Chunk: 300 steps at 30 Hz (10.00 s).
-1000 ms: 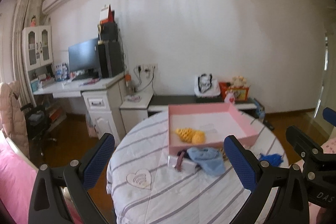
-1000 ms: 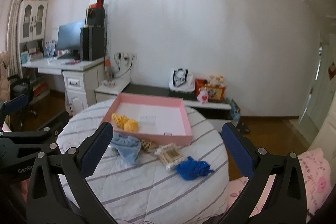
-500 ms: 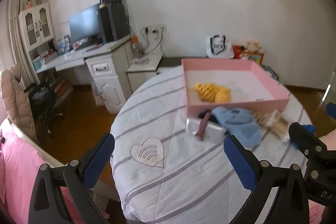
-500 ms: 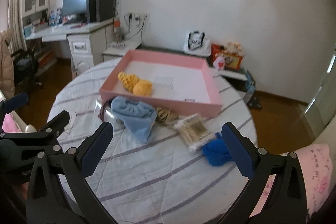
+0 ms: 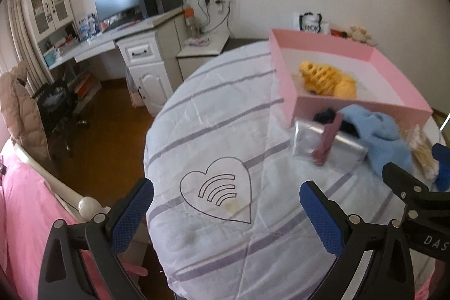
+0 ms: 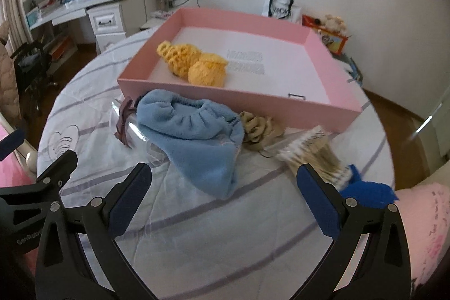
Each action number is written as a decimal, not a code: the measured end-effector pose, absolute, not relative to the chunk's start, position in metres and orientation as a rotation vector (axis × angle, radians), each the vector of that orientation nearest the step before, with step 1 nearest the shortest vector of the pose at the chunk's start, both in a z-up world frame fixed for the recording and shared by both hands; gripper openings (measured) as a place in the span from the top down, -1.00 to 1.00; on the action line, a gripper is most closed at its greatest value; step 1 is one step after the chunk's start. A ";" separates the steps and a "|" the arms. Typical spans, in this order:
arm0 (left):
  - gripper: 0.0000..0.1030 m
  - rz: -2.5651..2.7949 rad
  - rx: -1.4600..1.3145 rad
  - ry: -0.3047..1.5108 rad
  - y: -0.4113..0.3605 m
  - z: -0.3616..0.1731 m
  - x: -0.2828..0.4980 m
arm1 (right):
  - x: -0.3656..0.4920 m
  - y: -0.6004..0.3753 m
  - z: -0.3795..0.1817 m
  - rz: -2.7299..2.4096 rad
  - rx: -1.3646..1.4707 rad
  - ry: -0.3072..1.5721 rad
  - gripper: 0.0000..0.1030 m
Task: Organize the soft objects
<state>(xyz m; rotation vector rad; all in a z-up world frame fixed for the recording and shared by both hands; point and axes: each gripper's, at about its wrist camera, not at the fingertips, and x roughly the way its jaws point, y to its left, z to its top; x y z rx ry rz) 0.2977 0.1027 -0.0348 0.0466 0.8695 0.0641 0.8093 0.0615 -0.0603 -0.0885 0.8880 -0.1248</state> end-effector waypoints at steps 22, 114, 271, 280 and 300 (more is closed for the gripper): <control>-1.00 -0.017 0.021 0.916 0.103 -0.043 0.331 | 0.809 0.018 -0.050 -0.027 0.113 0.867 0.62; -0.45 -0.224 -0.047 0.424 0.103 0.113 0.127 | 0.643 0.011 0.084 -0.109 0.069 0.420 0.73; -1.00 -0.150 0.057 0.720 0.023 0.046 0.453 | 0.863 -0.043 -0.005 -0.153 0.104 0.781 -0.82; -1.00 -0.155 0.039 0.653 0.042 0.075 0.388 | 0.814 -0.025 0.025 -0.160 0.075 0.702 -0.93; -1.00 -0.153 0.028 0.489 0.065 0.123 0.225 | 0.698 0.007 0.080 -0.140 0.038 0.494 -1.00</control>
